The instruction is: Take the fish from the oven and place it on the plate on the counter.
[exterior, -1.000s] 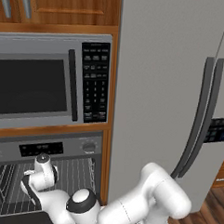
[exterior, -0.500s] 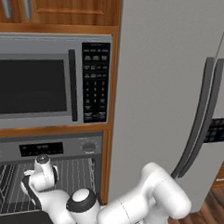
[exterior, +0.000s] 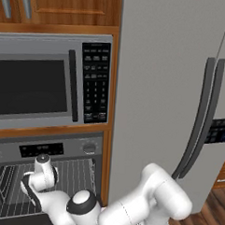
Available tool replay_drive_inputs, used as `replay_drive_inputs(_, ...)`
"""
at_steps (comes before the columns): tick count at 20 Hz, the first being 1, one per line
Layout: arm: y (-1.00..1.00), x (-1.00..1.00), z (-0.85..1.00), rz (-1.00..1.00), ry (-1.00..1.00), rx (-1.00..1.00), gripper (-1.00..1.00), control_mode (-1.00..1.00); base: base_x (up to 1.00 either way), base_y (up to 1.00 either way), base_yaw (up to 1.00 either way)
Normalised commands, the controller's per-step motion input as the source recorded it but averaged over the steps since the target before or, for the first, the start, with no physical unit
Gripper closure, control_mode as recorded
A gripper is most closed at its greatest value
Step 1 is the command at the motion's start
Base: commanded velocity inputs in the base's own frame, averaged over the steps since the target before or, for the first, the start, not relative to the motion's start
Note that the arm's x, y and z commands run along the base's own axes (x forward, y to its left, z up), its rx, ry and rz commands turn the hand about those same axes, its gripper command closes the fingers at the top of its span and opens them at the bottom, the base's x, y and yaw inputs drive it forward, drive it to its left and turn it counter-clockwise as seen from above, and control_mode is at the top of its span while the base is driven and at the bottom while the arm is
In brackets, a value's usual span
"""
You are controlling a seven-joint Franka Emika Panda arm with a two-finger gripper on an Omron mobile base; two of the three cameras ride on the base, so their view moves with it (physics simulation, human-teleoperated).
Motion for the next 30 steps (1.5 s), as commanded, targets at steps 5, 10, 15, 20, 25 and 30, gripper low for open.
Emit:
replay_drive_inputs(5,-0.01,0.0,-0.1,0.0,0.05,0.0,1.0,-1.0,0.0,0.0,0.0)
replay_drive_inputs(10,-0.16,-0.21,0.05,0.01,0.0,0.0,1.0,-1.0,0.0,0.0,0.0)
replay_drive_inputs(15,-0.25,-0.57,0.43,0.07,-0.01,0.01,1.0,-1.0,0.0,0.0,0.0)
replay_drive_inputs(20,-0.34,-0.83,0.63,0.08,-0.05,0.03,1.0,-1.0,0.0,0.0,0.0)
replay_drive_inputs(25,-0.37,-0.95,0.89,0.08,-0.11,0.04,1.0,-1.0,0.0,0.0,0.0)
replay_drive_inputs(30,-0.51,-0.96,1.0,0.07,-0.1,0.04,1.0,-1.0,0.0,0.0,0.0)
